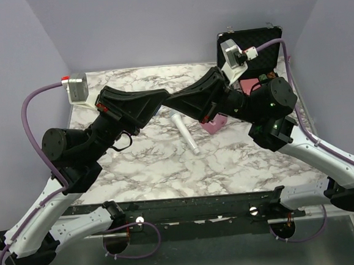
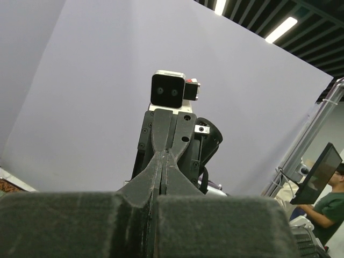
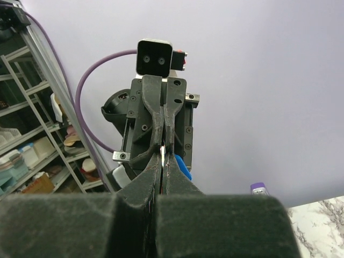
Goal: Remove the keys from the keyring
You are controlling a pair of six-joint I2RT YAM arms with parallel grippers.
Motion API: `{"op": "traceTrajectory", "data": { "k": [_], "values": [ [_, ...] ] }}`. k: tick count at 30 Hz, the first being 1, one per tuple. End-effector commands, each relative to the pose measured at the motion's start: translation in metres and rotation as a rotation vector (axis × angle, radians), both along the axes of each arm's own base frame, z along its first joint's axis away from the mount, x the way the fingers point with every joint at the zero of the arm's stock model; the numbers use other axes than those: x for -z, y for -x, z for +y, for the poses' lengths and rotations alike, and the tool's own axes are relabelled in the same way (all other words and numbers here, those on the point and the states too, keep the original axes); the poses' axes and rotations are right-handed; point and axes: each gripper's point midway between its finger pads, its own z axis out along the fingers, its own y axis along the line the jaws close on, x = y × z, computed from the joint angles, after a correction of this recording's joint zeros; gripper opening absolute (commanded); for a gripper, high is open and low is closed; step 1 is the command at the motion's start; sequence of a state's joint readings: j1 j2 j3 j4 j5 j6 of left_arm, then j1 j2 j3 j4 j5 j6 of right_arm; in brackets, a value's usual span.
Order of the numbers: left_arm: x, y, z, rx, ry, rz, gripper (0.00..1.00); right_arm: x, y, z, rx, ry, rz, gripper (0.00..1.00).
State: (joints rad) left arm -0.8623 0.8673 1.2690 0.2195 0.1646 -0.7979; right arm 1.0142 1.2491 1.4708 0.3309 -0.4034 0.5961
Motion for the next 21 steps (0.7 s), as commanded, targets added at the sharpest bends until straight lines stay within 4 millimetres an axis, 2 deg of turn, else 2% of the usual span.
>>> {"op": "traceTrajectory", "data": {
  "k": [1, 2, 3, 5, 7, 8, 12, 16, 18, 21],
  "values": [
    [0.021, -0.016, -0.012, -0.02, -0.035, 0.092, 0.08, 0.005, -0.001, 0.008, -0.005, 0.011, -0.005, 0.01],
    [0.021, -0.017, -0.01, -0.028, -0.033, 0.093, 0.17, 0.005, 0.0, 0.007, -0.004, 0.013, -0.004, 0.01],
    [0.02, -0.017, -0.007, -0.04, -0.033, 0.097, 0.31, 0.005, 0.0, 0.006, 0.001, 0.017, -0.005, 0.01],
    [0.019, -0.015, 0.002, -0.071, -0.043, 0.092, 0.65, 0.01, 0.001, 0.004, 0.001, 0.038, -0.003, 0.01],
    [0.019, -0.014, 0.011, -0.113, -0.079, 0.079, 0.81, 0.015, 0.002, 0.001, 0.009, 0.057, 0.006, 0.01],
    [0.021, -0.014, 0.014, -0.13, -0.098, 0.077, 0.86, 0.019, 0.002, 0.0, 0.011, 0.067, 0.01, 0.01],
    [0.026, -0.009, 0.029, -0.18, -0.152, 0.059, 0.96, 0.034, 0.004, -0.005, 0.019, 0.106, 0.03, 0.01],
    [0.031, -0.003, 0.04, -0.211, -0.24, 0.026, 0.98, 0.046, 0.007, -0.008, 0.015, 0.157, 0.037, 0.01],
    [0.033, 0.005, 0.038, -0.181, -0.297, -0.01, 0.99, 0.051, 0.01, -0.008, 0.001, 0.189, 0.034, 0.01],
    [0.034, 0.027, 0.03, -0.054, -0.391, -0.082, 0.99, 0.06, 0.018, -0.008, -0.037, 0.246, 0.014, 0.01]
  ]
}}
